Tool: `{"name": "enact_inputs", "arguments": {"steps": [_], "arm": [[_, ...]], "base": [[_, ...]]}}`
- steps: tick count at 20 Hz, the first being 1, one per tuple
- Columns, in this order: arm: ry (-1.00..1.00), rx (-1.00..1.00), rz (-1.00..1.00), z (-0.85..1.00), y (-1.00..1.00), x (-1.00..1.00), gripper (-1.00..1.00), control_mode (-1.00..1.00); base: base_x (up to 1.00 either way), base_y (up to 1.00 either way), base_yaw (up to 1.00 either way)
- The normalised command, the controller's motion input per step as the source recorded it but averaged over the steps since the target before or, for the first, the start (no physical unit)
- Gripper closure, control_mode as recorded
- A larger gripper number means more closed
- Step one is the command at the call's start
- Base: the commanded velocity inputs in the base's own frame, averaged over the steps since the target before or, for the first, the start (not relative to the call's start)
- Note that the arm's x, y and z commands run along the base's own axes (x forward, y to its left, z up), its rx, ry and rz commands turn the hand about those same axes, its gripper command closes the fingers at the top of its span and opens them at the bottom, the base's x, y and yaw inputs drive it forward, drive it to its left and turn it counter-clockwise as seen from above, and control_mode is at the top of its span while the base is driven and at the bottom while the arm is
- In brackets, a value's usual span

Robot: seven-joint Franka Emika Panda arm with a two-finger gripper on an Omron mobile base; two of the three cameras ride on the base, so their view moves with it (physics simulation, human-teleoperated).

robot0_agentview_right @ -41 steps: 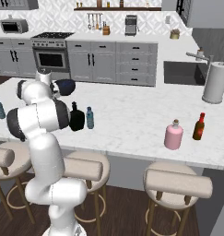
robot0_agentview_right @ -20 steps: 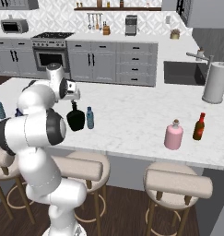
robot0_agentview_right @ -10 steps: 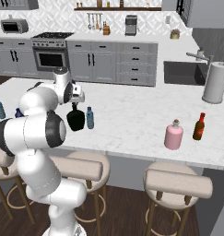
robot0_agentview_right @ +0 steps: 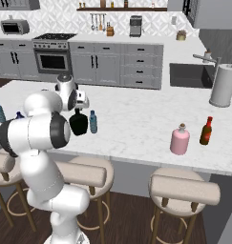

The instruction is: Move the plastic bottles in the middle to the plastics group, and the glass bottles in the middle to the glass group.

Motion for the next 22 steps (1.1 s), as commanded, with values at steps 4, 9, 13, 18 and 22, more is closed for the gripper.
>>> {"name": "enact_inputs", "arguments": {"steps": [4, 9, 13, 18, 22], "arm": [[-0.04, -0.02, 0.00, -0.06, 0.00, 0.16, -1.00, -1.00], [0.00, 0.00, 0.00, -0.05, 0.00, 0.16, -1.00, -1.00], [0.00, 0.00, 0.00, 0.00, 0.00, 0.19, -1.00, -1.00], [0.00, 0.00, 0.00, -0.02, 0.00, 0.13, -1.00, -1.00], [0.00, 0.00, 0.00, -0.11, 0.00, 0.00, -1.00, -1.00]], "base": [[0.00, 0.00, 0.00], [0.00, 0.00, 0.00], [0.00, 0.00, 0.00], [0.00, 0.00, 0.00], [0.00, 0.00, 0.00]]}}
